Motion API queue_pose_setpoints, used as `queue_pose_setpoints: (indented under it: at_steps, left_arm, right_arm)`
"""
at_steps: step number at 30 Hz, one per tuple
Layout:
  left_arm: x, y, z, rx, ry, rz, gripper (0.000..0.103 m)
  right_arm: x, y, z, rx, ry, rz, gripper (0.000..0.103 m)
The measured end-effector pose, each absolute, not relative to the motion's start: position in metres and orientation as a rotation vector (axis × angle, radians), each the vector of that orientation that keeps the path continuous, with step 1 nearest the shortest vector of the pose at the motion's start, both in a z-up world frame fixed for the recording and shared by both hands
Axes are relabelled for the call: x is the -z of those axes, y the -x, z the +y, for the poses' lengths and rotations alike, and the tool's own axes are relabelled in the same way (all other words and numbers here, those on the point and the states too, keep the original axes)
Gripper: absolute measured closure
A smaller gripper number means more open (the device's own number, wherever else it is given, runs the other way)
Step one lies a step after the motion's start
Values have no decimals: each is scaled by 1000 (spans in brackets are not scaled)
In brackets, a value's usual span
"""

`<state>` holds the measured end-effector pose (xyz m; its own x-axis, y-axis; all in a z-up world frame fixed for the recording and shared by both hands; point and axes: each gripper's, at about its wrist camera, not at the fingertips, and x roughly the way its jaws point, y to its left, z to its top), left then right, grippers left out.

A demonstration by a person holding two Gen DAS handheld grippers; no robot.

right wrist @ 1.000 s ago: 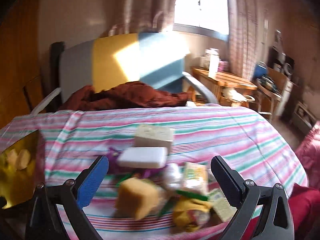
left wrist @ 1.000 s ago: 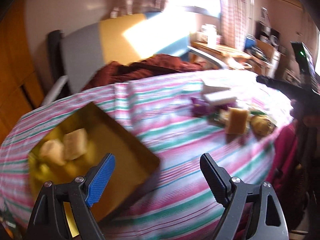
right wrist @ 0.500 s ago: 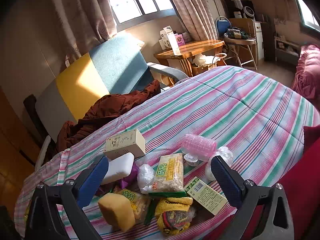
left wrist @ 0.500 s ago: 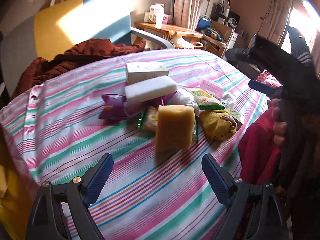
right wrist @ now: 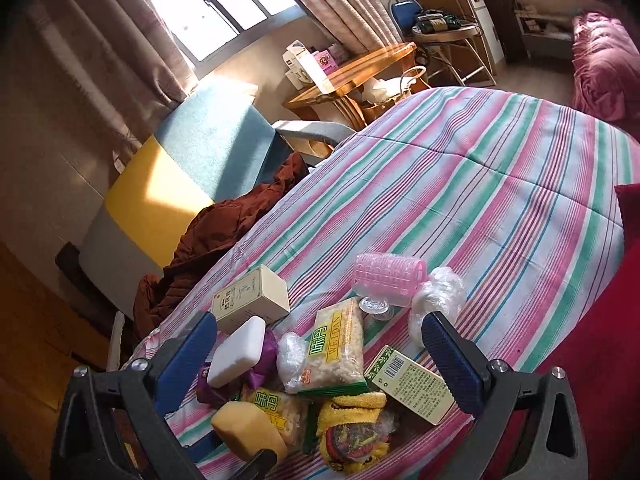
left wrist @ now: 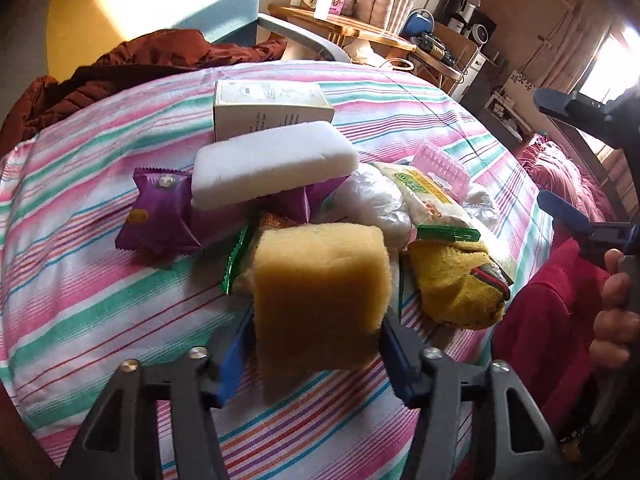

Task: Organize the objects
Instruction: 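Grasp the yellow sponge cube with the left tool and lift it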

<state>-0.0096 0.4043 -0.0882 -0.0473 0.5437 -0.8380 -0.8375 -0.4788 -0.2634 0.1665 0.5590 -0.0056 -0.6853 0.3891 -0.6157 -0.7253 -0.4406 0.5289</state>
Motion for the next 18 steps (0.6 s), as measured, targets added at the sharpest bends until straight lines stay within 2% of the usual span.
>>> queue_pose_setpoints:
  at_steps: [9,16,18]
  left_arm:
    - [69,-1,355,-1775,1119,340,49]
    - [60,-1,303,-1846,1111,346,49]
    - [58,-4,290,-1849,1111,344,49]
  right_arm:
    - [11,-145,551,-2171,670,993,0]
    - [13,-124,534,-2204,817,823,0]
    - [14,-130,541,-2166,799,851,0]
